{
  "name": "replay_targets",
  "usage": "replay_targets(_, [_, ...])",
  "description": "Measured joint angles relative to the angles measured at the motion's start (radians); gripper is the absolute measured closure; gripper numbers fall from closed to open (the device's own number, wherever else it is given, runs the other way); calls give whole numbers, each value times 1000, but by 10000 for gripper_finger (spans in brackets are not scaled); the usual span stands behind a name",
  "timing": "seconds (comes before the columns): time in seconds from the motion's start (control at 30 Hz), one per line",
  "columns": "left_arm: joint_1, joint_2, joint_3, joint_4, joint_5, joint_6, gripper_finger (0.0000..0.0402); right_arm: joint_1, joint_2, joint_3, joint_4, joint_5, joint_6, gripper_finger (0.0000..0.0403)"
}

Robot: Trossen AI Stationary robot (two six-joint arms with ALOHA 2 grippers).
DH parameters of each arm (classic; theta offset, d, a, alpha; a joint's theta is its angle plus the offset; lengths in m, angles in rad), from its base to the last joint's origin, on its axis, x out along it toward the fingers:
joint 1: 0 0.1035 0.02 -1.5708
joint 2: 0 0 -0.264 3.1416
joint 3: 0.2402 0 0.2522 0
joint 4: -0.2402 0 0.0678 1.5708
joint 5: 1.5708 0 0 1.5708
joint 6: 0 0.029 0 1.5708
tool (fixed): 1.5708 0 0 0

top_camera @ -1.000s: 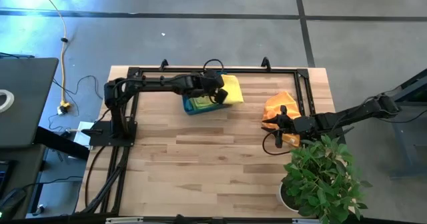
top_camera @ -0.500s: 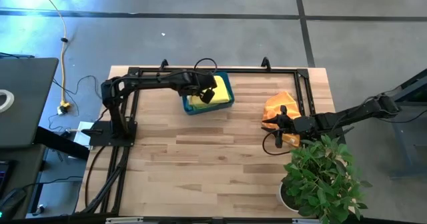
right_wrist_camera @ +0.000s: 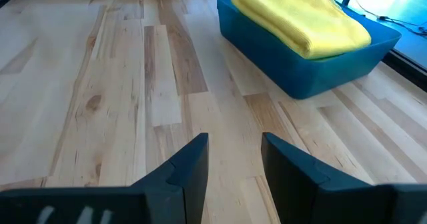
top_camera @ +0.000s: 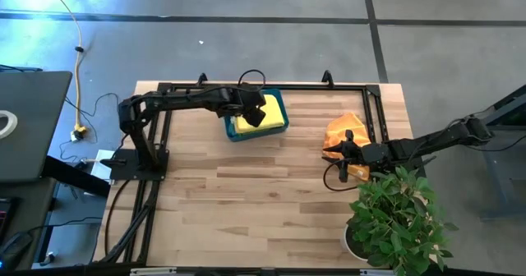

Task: Fold microfiber towels
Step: Stack the yellow microfiber cloth on the green microfiber cloth in the blue bin, then fold the orange microfiber cloth

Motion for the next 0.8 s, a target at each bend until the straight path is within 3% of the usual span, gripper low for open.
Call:
replay_targets(0.13, [-14, -39, 0, -20, 0, 58, 208, 0, 0, 0, 0, 0, 0, 272])
replay_targets(0.33, [-111, -44, 0, -28, 25, -6, 210, 0, 0, 0, 0, 0, 0, 272])
replay_targets(0.6, [-391, -30, 0, 67, 34, -5, 243, 0, 0, 0, 0, -5, -4, 272])
replay_targets(0.8, [-602, -30, 0, 287, -36, 74, 258, 0, 0, 0, 0, -6, 0, 272])
